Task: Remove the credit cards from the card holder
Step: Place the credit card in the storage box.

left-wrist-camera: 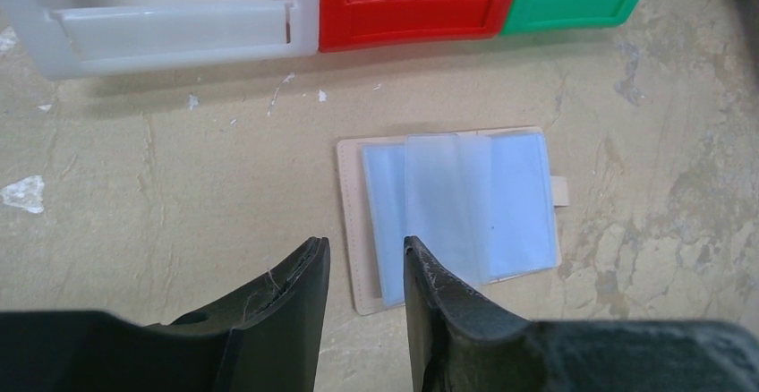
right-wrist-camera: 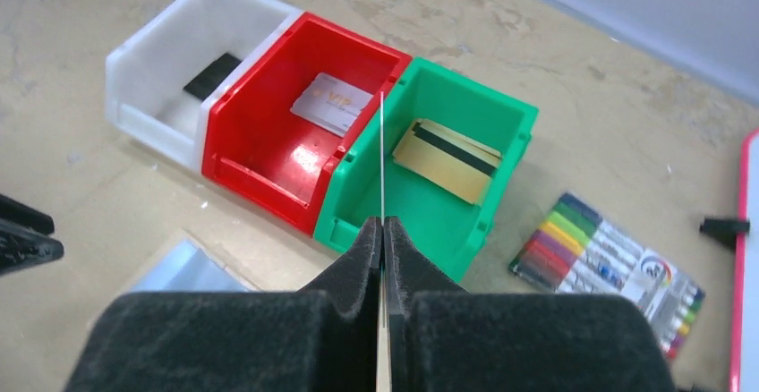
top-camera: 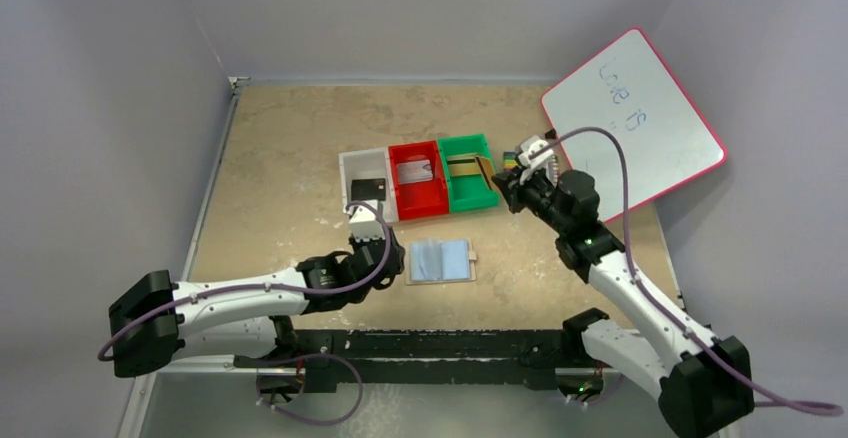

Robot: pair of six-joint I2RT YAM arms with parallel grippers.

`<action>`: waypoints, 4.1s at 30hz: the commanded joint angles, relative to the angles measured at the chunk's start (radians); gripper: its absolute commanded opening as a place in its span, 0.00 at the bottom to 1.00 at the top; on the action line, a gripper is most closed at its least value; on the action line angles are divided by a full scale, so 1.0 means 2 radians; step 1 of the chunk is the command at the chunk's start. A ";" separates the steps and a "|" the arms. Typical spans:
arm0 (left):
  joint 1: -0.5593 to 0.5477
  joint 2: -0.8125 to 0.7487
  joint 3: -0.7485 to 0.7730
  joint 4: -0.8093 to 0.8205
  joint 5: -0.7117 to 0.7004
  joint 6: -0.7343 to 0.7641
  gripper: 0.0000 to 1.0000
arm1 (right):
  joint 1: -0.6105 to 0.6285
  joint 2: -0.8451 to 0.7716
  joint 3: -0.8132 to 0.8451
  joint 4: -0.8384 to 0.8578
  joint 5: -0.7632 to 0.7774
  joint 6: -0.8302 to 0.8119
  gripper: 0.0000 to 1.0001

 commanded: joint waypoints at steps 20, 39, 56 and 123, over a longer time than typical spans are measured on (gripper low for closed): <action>-0.001 -0.116 -0.045 -0.068 -0.023 -0.032 0.61 | 0.032 0.241 0.157 -0.066 0.003 -0.433 0.00; 0.000 -0.198 -0.038 -0.160 -0.053 -0.037 0.61 | 0.028 0.388 0.263 -0.089 0.027 -0.555 0.00; 0.000 -0.215 -0.020 -0.199 -0.062 -0.047 0.59 | 0.026 0.466 0.309 -0.087 0.041 -0.588 0.01; -0.001 -0.203 -0.030 -0.190 -0.055 -0.070 0.57 | 0.027 0.490 0.334 -0.168 0.145 0.166 0.00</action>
